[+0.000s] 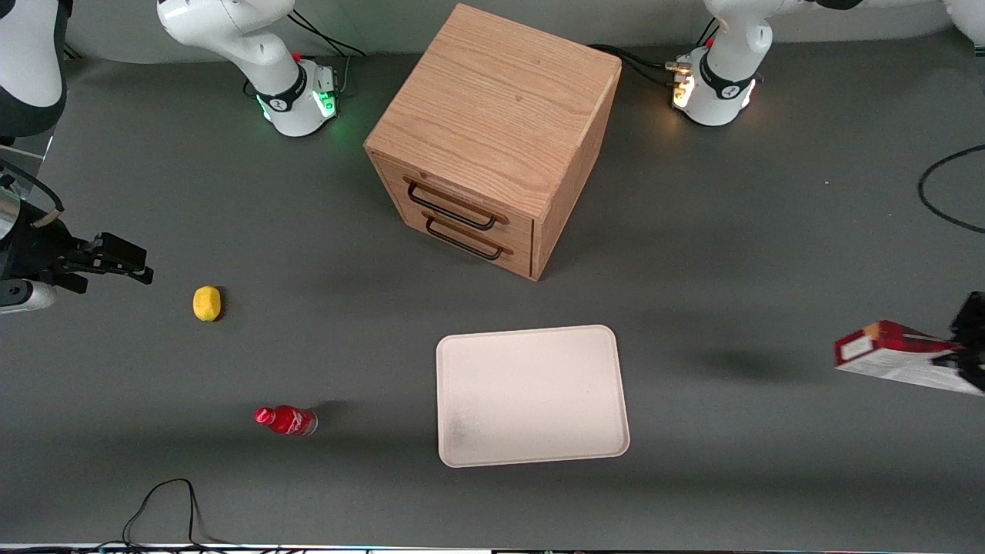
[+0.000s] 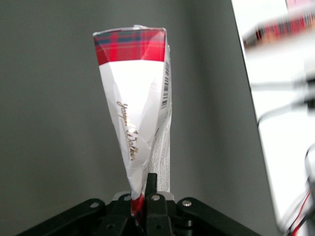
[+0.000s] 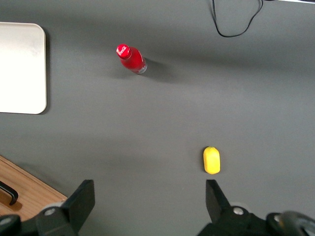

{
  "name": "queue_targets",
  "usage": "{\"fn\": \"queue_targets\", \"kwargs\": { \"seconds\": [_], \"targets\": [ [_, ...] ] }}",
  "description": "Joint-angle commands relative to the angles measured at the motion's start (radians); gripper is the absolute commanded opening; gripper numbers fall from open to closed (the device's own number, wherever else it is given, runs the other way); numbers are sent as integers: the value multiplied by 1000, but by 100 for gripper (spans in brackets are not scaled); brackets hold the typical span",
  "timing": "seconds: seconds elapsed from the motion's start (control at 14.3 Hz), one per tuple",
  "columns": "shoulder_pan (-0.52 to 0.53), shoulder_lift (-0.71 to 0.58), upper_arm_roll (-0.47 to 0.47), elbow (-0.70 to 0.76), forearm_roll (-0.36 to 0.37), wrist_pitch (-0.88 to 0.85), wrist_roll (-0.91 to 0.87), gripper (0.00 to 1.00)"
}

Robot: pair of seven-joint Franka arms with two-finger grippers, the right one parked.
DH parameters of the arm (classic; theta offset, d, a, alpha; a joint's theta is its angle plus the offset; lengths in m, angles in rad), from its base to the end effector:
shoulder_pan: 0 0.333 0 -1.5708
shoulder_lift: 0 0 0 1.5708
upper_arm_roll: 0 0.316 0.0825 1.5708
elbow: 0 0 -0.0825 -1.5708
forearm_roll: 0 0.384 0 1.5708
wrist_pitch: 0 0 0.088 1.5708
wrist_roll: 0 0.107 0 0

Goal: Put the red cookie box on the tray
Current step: 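Lift the cookie box with the left gripper and carry it toward the tray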

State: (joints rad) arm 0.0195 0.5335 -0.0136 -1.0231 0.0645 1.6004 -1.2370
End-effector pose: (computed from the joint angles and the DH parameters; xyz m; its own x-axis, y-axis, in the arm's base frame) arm 0.7070 0.0137 0.5482 0.3191 0.9452 0.0687 0.9467 -0.3212 0.0225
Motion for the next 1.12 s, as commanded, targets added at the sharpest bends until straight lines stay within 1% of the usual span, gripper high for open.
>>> {"fn": "queue_targets", "kwargs": {
  "seconds": [0.0,0.21,0.28,0.42,0.7,1.05],
  "targets": [
    [-111,-111,11,-149,18,29,115,0],
    [-246,-133,11,-181,29,36,192,0],
    [-294,-141,11,-201,49,38,242,0],
    [-358,-144,11,-204,54,38,312,0],
    [-463,-139,6,-204,48,35,514,0],
    [-538,-119,0,-201,52,38,606,0]
  ]
}}
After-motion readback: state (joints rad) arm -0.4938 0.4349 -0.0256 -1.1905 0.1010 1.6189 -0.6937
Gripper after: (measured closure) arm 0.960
